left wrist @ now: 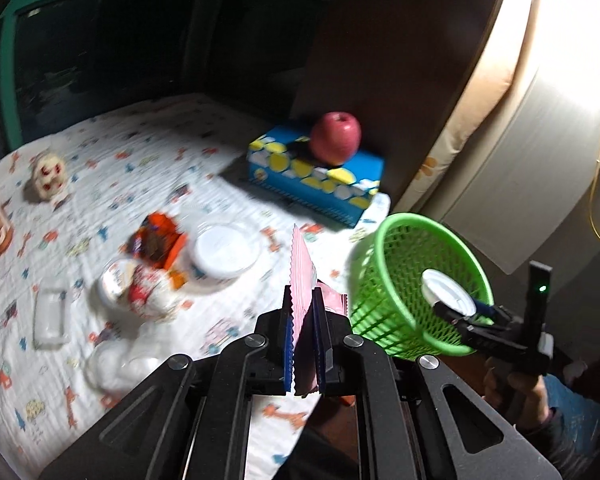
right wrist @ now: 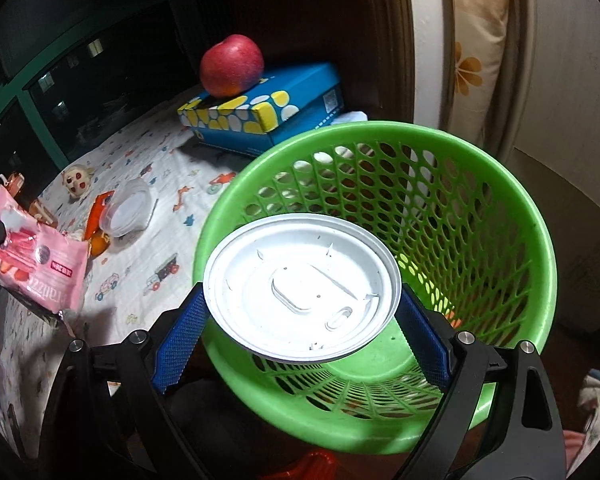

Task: Collect trash
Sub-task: 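Drop the white lid into the green basket with the right tool while the left tool drops the pink wrapper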

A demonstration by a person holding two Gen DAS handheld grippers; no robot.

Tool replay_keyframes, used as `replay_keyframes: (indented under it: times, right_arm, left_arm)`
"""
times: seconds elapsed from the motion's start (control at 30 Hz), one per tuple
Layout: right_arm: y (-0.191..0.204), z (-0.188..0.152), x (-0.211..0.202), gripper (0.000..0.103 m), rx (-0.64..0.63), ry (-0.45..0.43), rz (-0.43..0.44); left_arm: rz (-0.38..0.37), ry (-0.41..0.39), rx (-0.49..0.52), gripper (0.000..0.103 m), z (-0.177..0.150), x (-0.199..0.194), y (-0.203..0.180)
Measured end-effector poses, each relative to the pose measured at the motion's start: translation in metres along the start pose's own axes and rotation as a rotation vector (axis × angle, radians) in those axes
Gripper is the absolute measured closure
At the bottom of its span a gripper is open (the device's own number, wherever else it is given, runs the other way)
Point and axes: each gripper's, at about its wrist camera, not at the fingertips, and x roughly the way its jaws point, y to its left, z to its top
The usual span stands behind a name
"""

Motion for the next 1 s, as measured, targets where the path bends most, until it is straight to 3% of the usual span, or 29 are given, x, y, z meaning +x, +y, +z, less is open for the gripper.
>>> replay_keyframes:
  times: [0.43, 0.77, 1.0]
  right_arm:
    - [-0.040, -0.014, 0.003, 0.011, 0.049, 0.035, -0.025]
    - [-0.051, -0.024, -0.023, 0.011, 0.042, -0.015, -0.051]
    - [-0.060, -0.031, -0.049, 0.011, 0.050, -0.057, -0.064]
  left_arm:
    - [-0.130, -0.022, 0.153, 0.095, 0.059, 0.046, -0.105]
    - [-0.178, 0.039, 0.161, 0.095, 0.057, 0.103, -0.146]
    - [-0.178, 0.111, 0.148, 0.094, 0.043, 0.132, -0.151]
